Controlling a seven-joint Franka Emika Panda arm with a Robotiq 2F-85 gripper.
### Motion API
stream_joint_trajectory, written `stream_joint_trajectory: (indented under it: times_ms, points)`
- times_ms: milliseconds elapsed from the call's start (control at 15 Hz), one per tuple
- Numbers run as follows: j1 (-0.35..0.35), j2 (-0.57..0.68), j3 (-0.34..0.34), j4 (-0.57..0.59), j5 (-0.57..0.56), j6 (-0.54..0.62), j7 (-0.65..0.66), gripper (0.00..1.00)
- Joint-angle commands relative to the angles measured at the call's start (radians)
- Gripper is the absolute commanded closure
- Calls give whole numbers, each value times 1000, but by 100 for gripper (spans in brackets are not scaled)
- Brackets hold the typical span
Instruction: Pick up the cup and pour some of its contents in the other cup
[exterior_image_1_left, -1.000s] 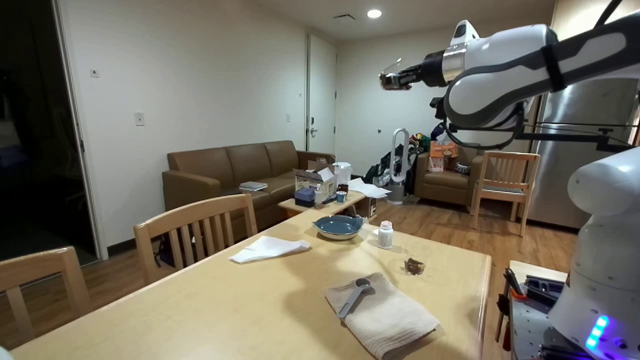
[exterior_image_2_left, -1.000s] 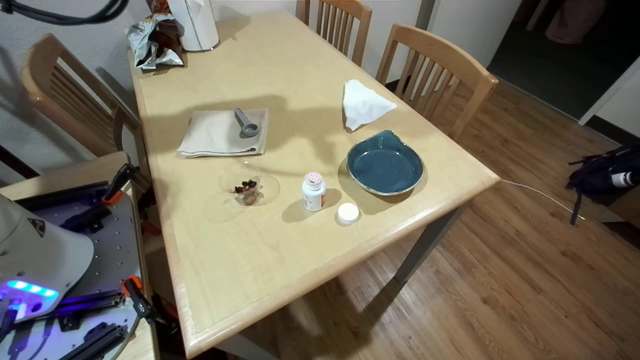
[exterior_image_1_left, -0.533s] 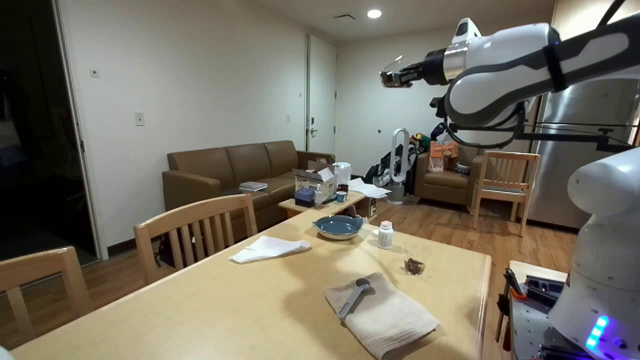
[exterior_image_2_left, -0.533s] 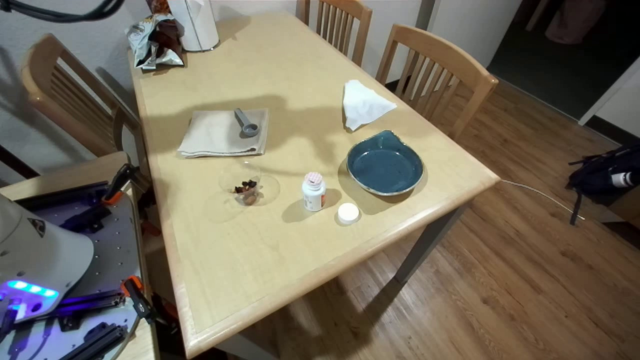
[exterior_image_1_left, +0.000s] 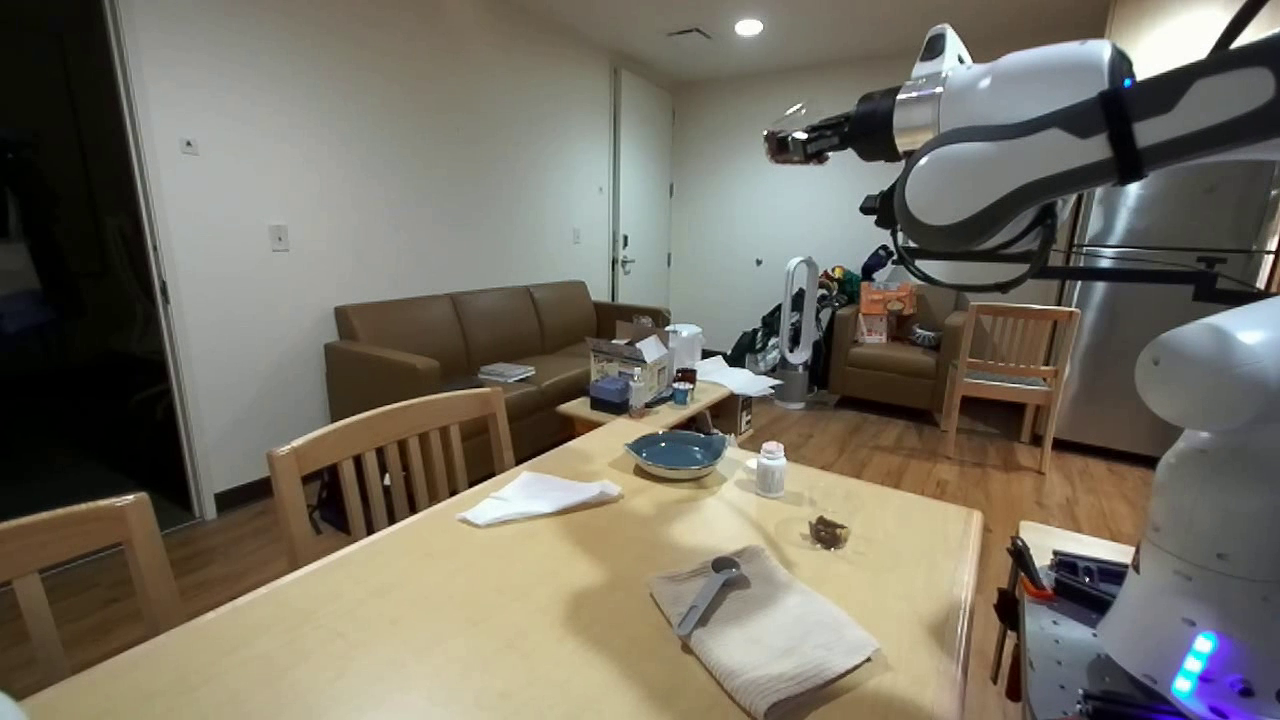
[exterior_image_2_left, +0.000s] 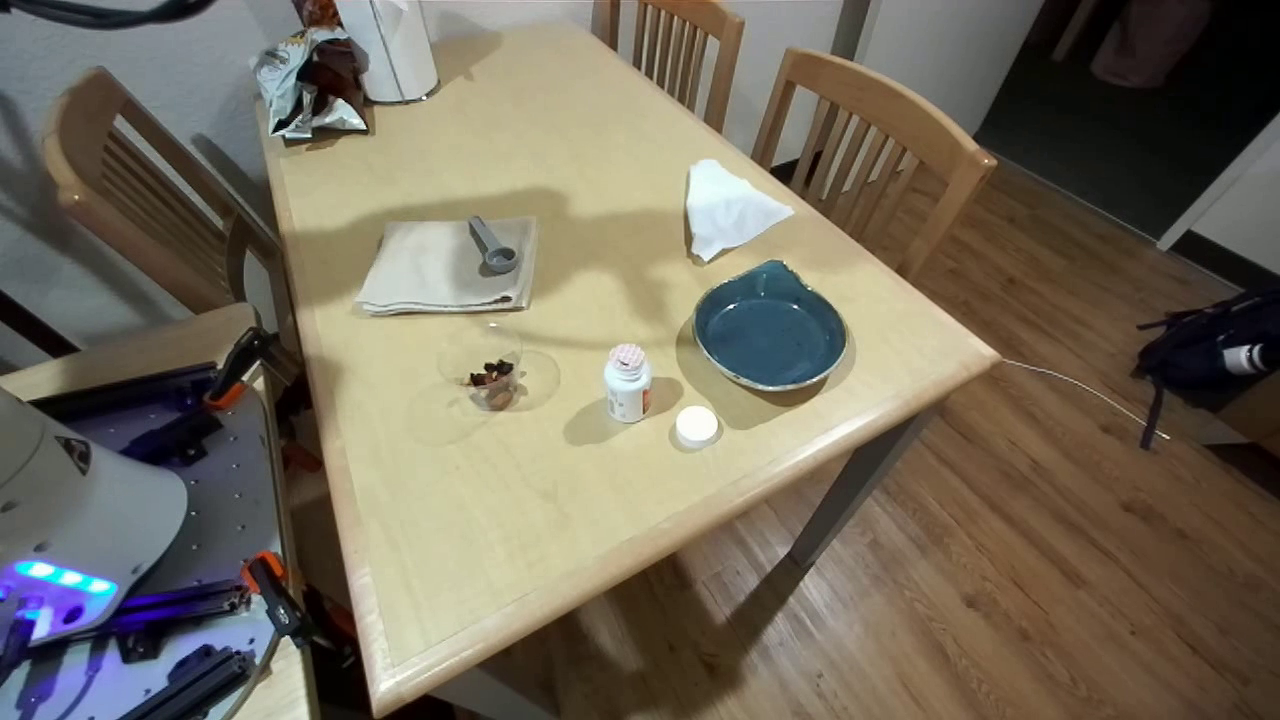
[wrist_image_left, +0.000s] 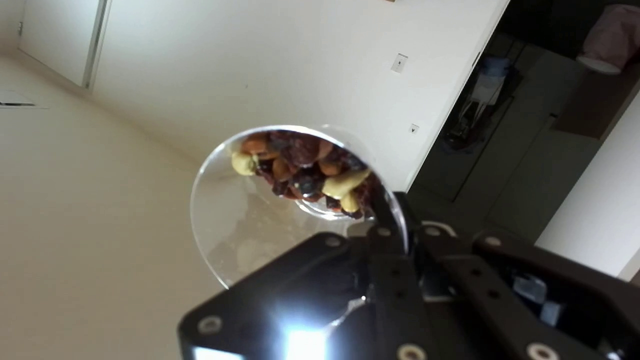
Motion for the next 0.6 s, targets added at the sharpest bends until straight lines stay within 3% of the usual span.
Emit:
stream_joint_trajectory:
  times_ms: [0, 533]
  points:
    - [0, 0, 0, 0, 0, 0, 0, 95]
    - [-17, -14, 10, 0, -6, 6, -5, 95]
